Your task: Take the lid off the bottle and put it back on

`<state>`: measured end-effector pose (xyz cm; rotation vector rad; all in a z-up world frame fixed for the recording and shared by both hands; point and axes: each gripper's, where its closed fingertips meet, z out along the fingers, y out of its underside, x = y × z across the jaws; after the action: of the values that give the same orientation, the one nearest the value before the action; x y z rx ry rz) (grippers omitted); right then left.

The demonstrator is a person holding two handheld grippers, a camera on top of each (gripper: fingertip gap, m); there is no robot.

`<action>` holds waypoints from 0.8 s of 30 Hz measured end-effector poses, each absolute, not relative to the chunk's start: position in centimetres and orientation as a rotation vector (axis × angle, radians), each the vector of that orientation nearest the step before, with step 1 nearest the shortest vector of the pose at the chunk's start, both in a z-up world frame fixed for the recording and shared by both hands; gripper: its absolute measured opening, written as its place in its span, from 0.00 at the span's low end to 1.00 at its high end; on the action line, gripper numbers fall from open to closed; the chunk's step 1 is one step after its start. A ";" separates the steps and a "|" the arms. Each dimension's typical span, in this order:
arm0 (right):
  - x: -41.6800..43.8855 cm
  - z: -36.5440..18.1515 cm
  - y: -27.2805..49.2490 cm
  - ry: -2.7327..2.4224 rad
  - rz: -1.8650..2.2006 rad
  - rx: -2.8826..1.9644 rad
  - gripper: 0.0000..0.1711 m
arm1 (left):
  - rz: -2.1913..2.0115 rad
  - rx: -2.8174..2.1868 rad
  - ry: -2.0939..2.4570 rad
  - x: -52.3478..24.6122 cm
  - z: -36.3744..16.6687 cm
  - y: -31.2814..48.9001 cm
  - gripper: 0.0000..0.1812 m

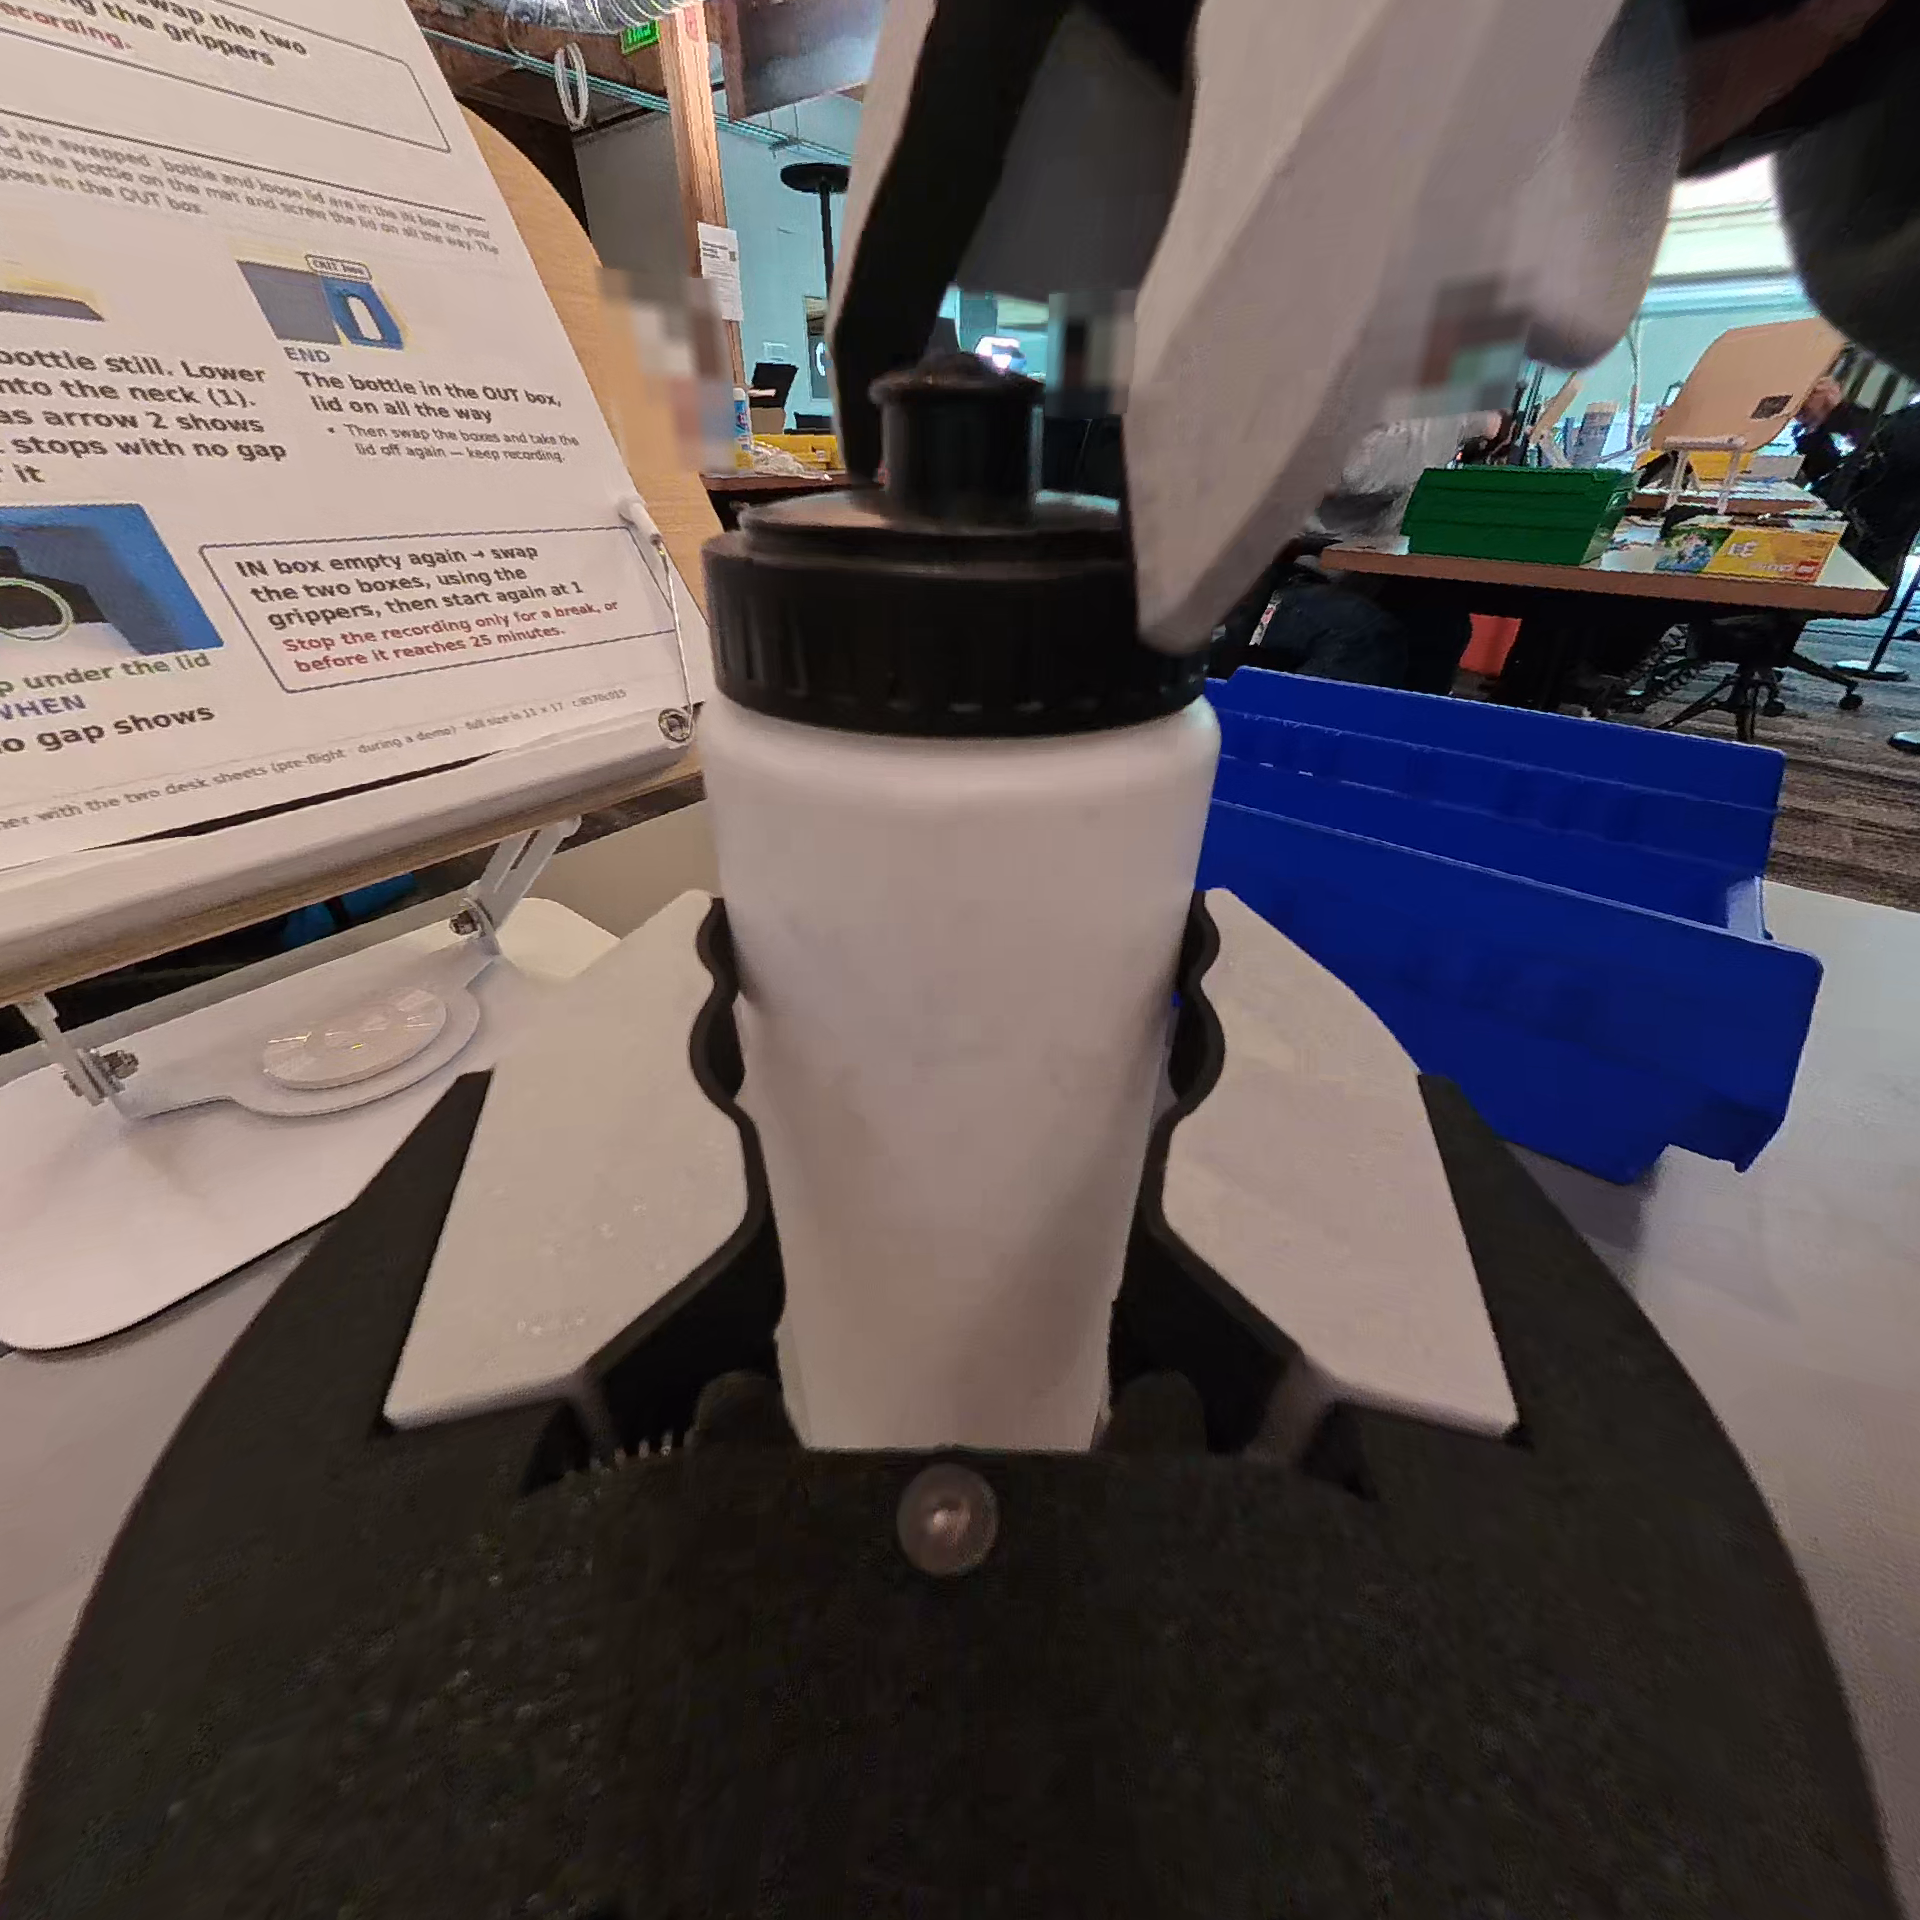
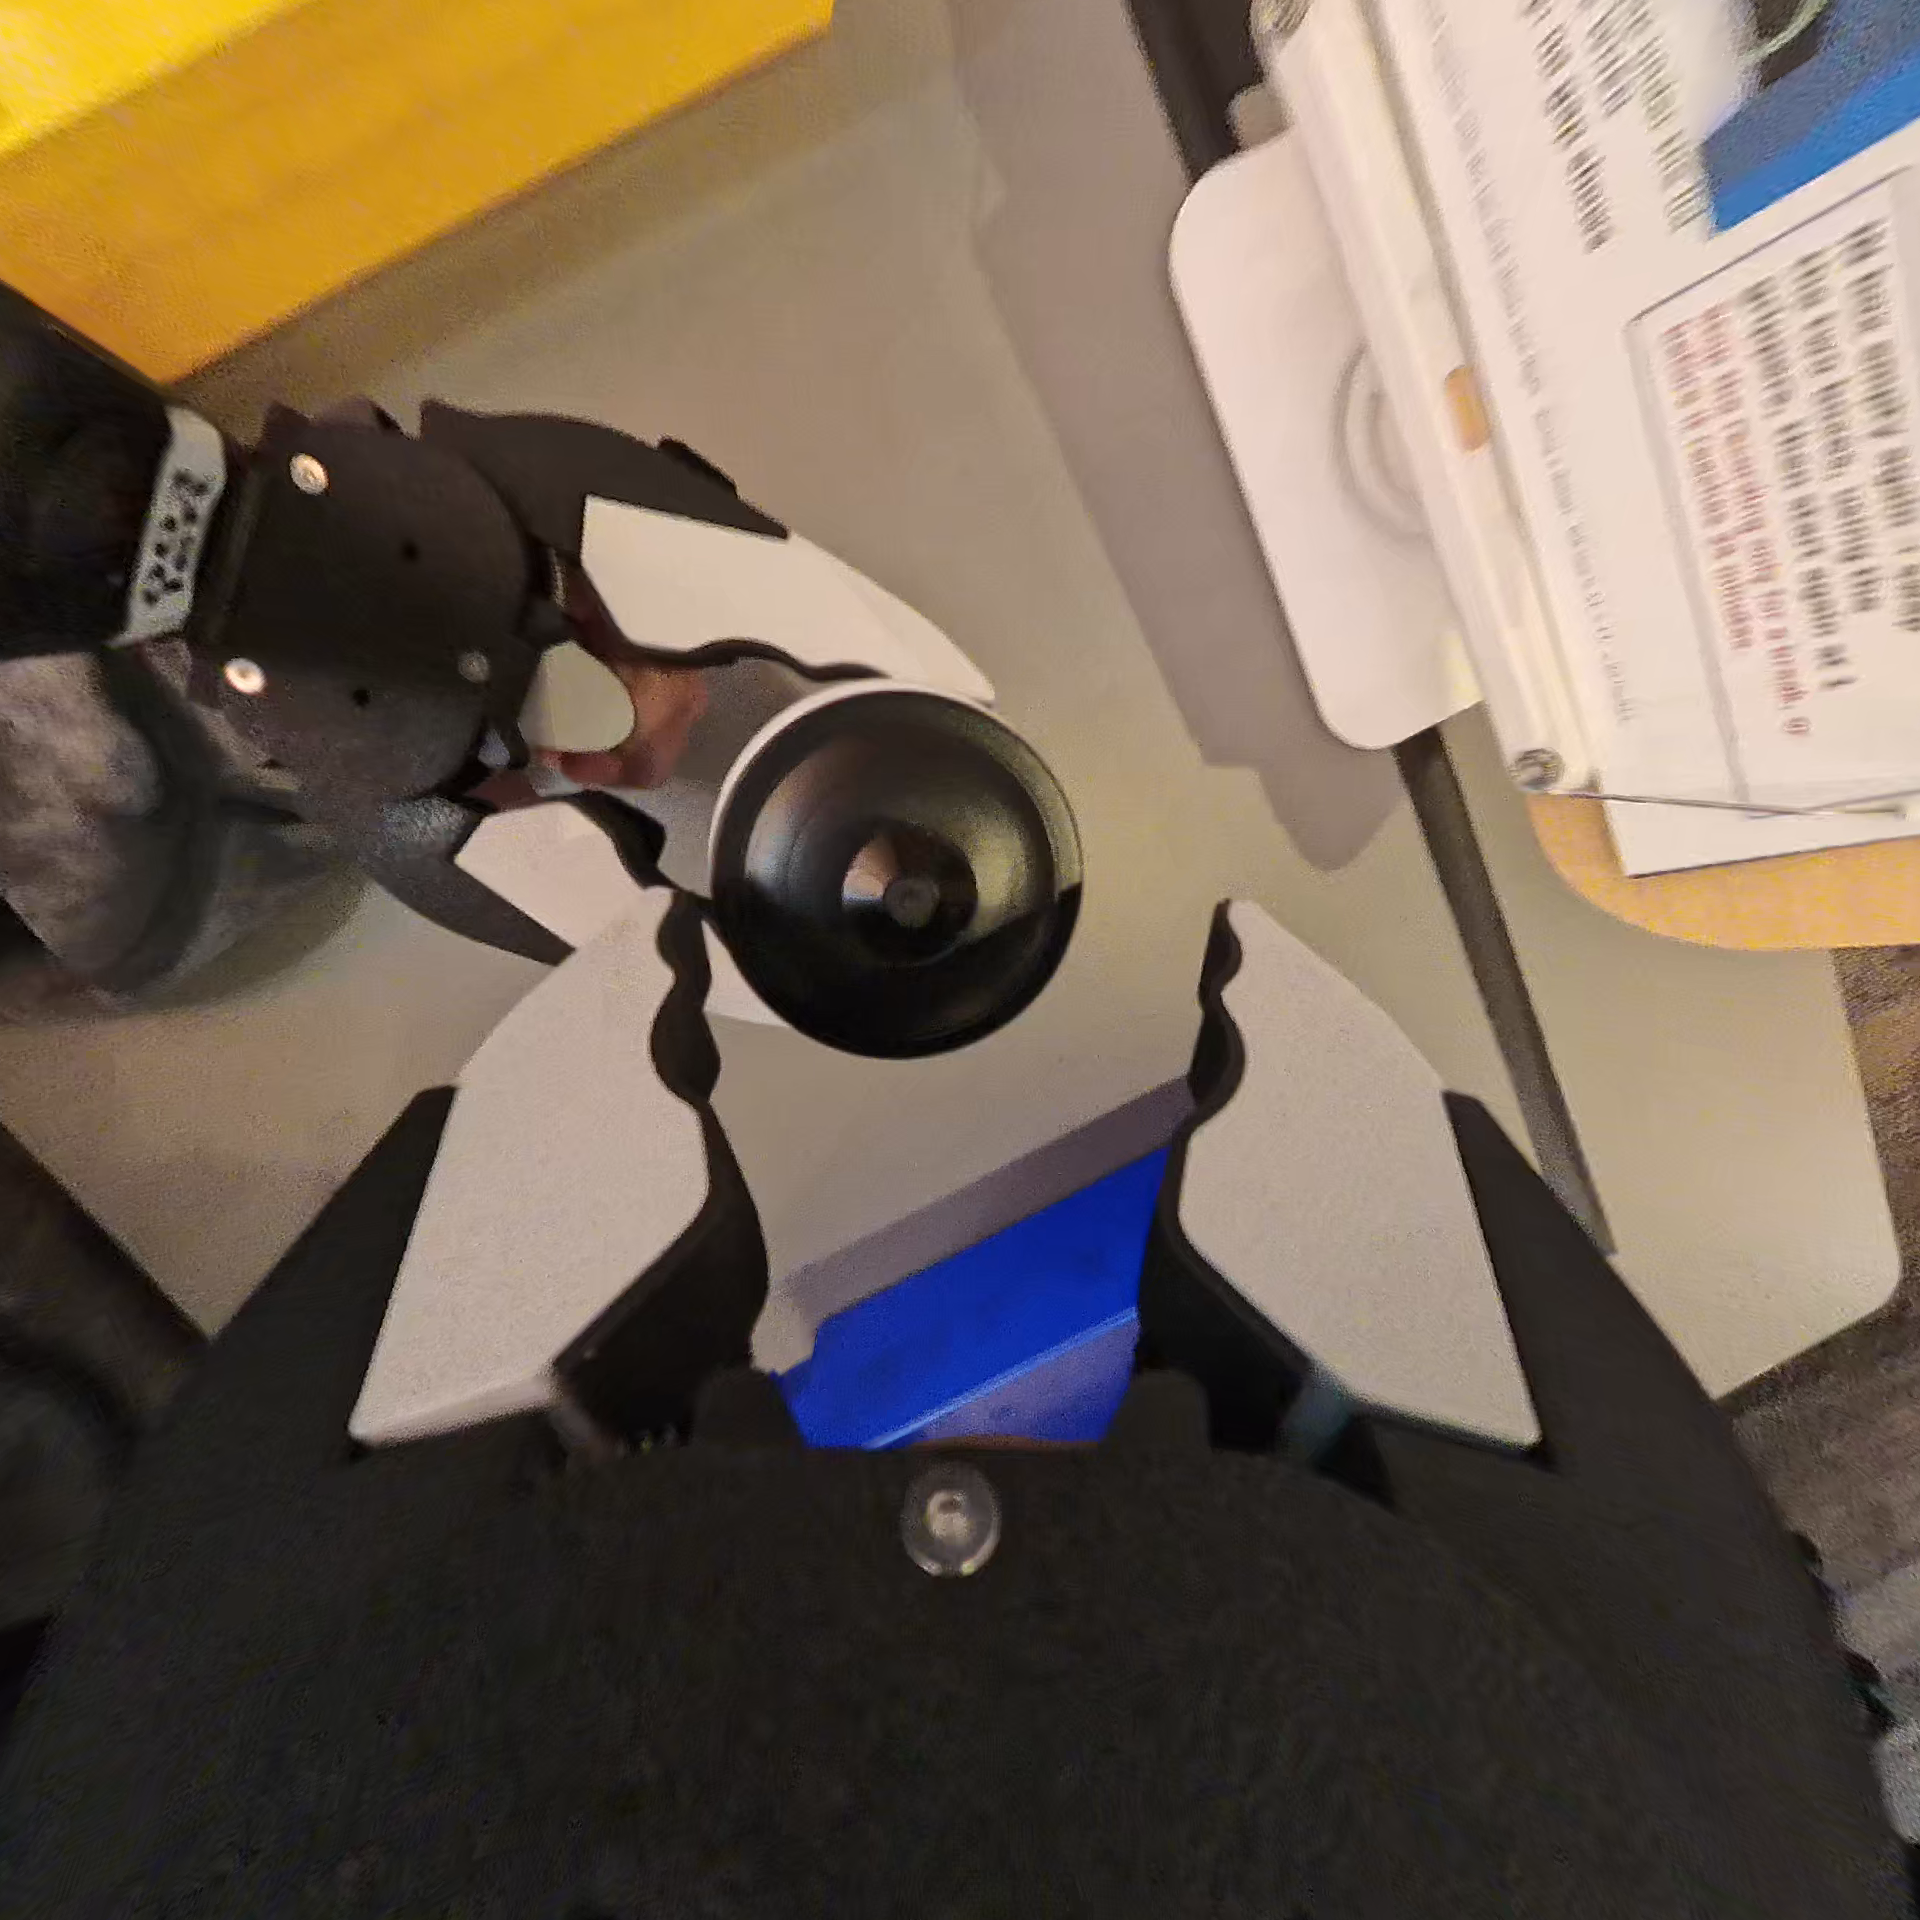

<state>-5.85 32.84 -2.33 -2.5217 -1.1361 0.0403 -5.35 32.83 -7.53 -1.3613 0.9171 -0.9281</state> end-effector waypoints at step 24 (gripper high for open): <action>-5.9 -3.5 33.0 -1.676 -0.042 -2.470 0.41 | -0.879 -1.375 0.955 -5.3 -7.8 33.7 0.43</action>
<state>-5.86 33.00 -3.53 -2.4705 -1.6765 -0.0420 -5.34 33.70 -7.84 -1.3750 0.9549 -0.8791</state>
